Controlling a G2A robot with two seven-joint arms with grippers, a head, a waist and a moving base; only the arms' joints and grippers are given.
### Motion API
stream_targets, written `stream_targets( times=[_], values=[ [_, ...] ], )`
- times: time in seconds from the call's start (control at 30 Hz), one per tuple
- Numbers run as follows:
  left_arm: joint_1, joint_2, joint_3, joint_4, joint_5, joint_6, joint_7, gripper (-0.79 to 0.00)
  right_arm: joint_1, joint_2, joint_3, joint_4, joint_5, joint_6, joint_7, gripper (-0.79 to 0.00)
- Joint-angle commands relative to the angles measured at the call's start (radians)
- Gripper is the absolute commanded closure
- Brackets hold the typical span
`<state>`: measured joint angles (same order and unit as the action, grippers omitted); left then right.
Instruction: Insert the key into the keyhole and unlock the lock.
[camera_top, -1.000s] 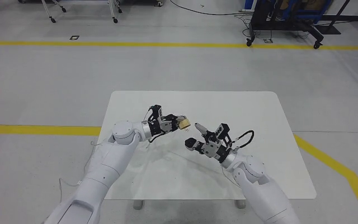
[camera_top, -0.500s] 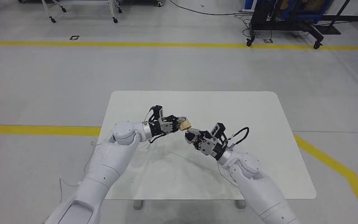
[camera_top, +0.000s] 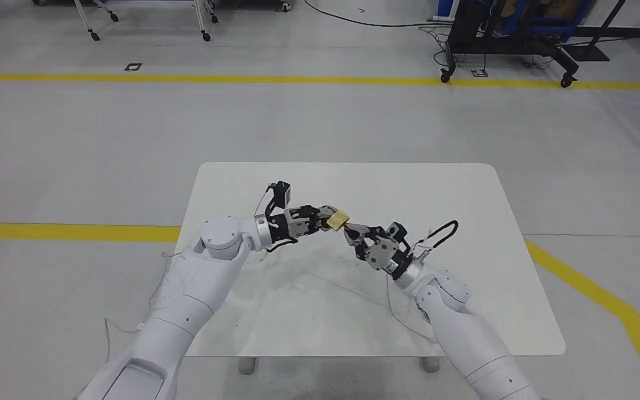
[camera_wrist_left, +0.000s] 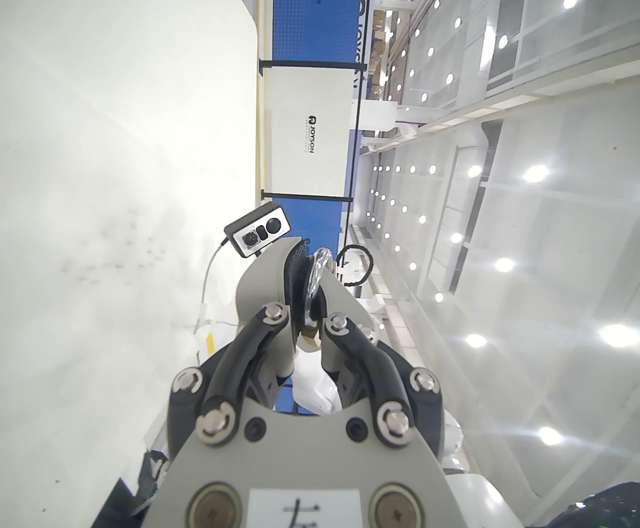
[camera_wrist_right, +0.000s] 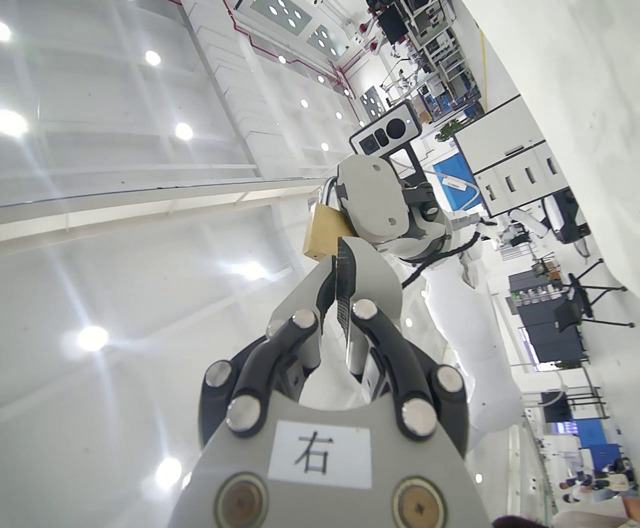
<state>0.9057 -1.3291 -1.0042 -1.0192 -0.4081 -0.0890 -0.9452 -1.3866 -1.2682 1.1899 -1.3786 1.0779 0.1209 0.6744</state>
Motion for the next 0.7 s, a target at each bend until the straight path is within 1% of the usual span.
stream_targets(
  times=[0.0, 0.13, 0.33, 0.47, 0.67],
  values=[
    [0.007, 0.003, 0.003, -0.015, 0.040, -0.022, 0.015, 0.000, 0.002, 0.001, 0.004, 0.006, 0.010, 0.015, 0.015, 0.000],
    [0.019, 0.008, 0.005, -0.042, 0.113, -0.055, 0.059, 0.000, 0.003, 0.001, 0.009, 0.009, 0.017, 0.035, 0.023, 0.000],
    [0.040, 0.015, -0.007, -0.080, 0.154, -0.114, 0.091, 0.000, 0.001, 0.005, 0.019, 0.006, 0.015, 0.065, 0.045, 0.000],
    [0.056, 0.019, -0.023, -0.101, 0.167, -0.140, 0.124, 0.000, -0.013, 0.008, 0.032, -0.012, 0.002, 0.062, 0.035, 0.000],
    [0.070, 0.024, -0.037, -0.123, 0.164, -0.154, 0.123, 0.000, -0.034, 0.014, 0.050, -0.042, -0.017, 0.077, 0.041, 0.000]
  ],
)
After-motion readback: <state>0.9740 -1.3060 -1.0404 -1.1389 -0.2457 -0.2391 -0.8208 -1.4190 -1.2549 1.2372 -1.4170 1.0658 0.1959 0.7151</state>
